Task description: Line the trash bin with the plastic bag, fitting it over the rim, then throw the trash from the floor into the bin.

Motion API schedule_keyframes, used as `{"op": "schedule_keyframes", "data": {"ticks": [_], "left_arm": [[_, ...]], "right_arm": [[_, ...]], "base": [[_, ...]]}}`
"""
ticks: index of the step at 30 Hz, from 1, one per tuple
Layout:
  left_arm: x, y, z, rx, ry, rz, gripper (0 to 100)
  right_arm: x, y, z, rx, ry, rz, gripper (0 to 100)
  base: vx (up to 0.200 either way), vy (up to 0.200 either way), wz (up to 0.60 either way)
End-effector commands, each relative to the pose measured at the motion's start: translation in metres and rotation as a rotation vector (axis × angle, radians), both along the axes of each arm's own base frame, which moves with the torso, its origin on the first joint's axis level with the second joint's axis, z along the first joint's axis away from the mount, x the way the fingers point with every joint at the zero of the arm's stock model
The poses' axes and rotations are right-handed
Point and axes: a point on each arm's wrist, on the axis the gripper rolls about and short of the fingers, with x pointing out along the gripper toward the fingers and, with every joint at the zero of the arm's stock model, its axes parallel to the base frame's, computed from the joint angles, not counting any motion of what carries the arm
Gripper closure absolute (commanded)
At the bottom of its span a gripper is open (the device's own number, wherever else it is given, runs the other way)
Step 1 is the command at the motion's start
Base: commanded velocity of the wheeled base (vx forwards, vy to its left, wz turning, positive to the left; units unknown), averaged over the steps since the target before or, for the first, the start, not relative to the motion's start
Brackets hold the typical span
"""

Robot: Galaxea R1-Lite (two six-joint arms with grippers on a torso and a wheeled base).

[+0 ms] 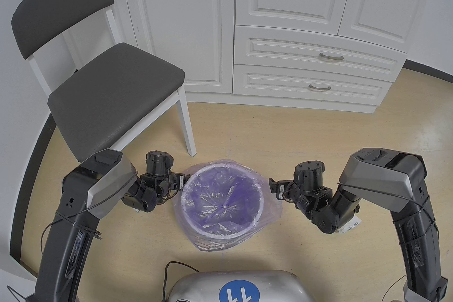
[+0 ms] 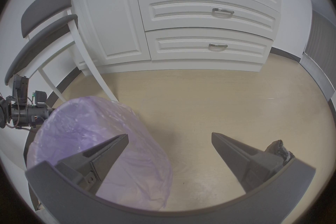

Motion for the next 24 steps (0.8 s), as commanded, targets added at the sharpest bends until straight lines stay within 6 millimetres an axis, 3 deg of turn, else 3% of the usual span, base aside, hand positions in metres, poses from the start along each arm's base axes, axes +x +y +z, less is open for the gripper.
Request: {"op": "schedule_keyframes", "data": {"ticks": [1,9,18,24], "left_arm": [[0.001,0.003,0.019,-0.022,-0.026,0.008,0],[-0.007,0.006,0.042,-0.063,-0.038,-0.027,0],[-0.006,0.012,0.045,-0.060,-0.040,-0.019,0],[-0.006,0.012,0.045,-0.059,-0.040,-0.018,0]], "right_arm": [[-0.010,0.004,0.026,0.012,-0.025,0.021,0],[-0.036,0.000,0.018,-0.089,0.057,0.084,0],[-0.071,-0.018,0.009,-0.247,0.198,0.223,0],[-0.083,-0.015,-0.006,-0.293,0.253,0.301,0]], "base": [[0.000,0.000,0.00],[0.000,0.000,0.00],[0.000,0.000,0.00],[0.000,0.000,0.00]]}}
